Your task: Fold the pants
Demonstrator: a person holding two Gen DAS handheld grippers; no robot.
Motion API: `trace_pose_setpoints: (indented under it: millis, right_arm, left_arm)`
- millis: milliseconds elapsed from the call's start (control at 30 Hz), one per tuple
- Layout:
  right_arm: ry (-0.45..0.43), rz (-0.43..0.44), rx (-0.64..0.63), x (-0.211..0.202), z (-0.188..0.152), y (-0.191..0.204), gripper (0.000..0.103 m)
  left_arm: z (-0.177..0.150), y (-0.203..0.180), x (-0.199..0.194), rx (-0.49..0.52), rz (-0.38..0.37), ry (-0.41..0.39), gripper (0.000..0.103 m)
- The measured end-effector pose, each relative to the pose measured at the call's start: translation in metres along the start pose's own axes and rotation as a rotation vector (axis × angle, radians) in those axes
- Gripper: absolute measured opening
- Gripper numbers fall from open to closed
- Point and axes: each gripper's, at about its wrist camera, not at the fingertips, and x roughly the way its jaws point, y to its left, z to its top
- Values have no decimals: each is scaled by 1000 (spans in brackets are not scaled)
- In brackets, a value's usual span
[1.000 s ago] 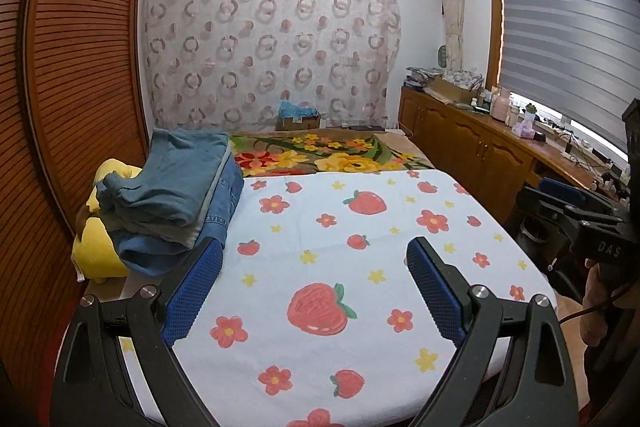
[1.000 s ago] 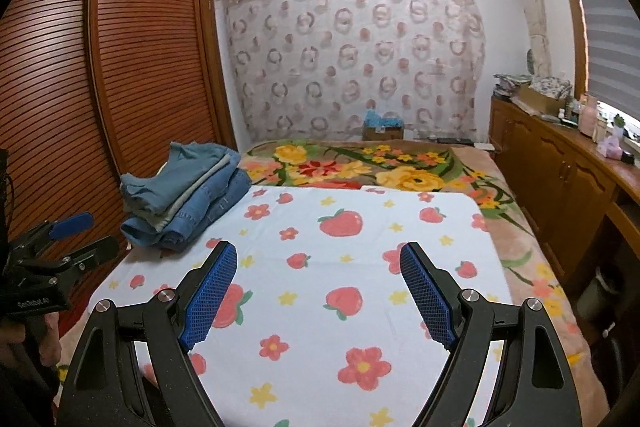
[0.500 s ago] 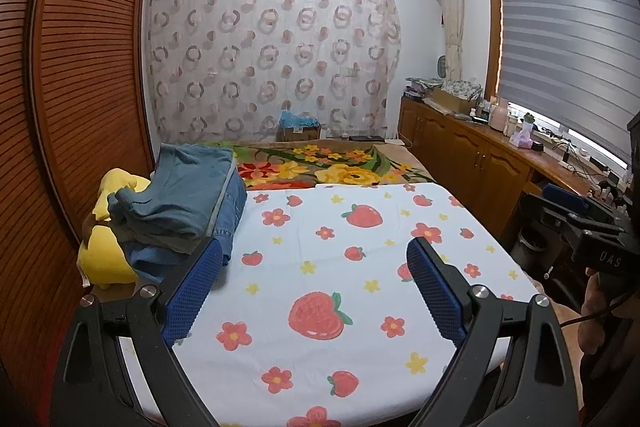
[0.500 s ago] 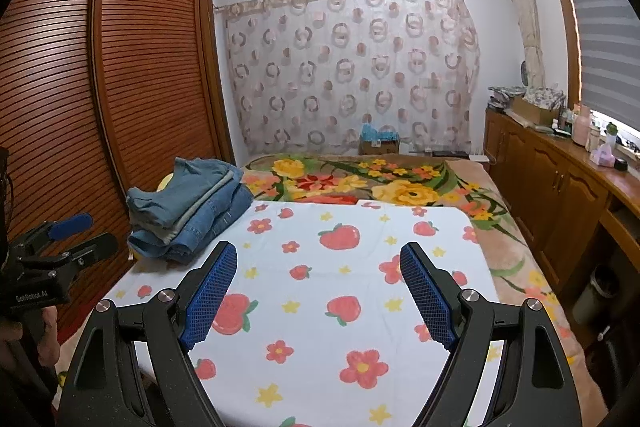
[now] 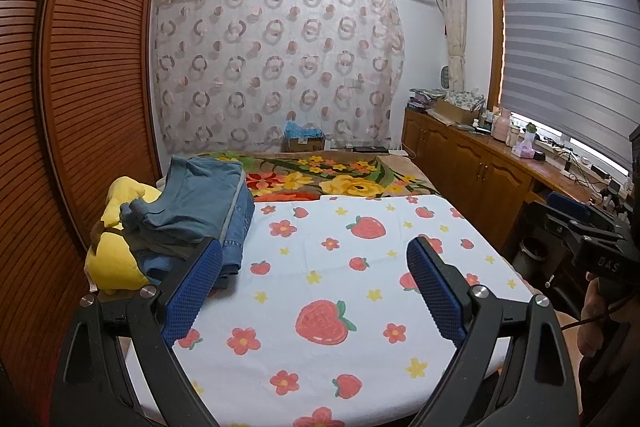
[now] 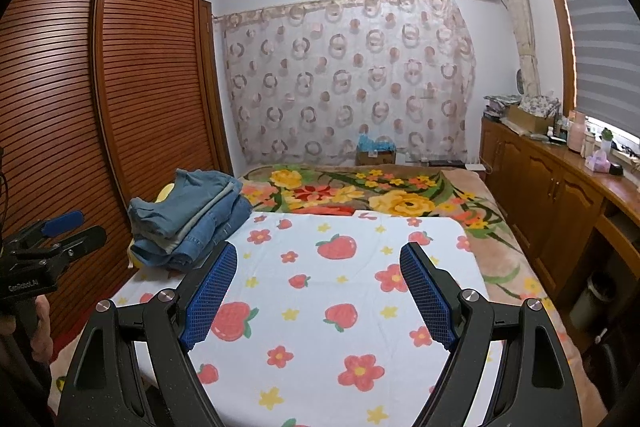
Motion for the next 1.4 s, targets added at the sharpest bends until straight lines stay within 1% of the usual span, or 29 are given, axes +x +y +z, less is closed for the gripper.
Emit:
trace_pose_setpoints:
  millis: [1400]
  right_arm:
    - [4,-4,0,2,-1,-1,85]
  left_arm:
    - [0,0,-1,1,0,2,94]
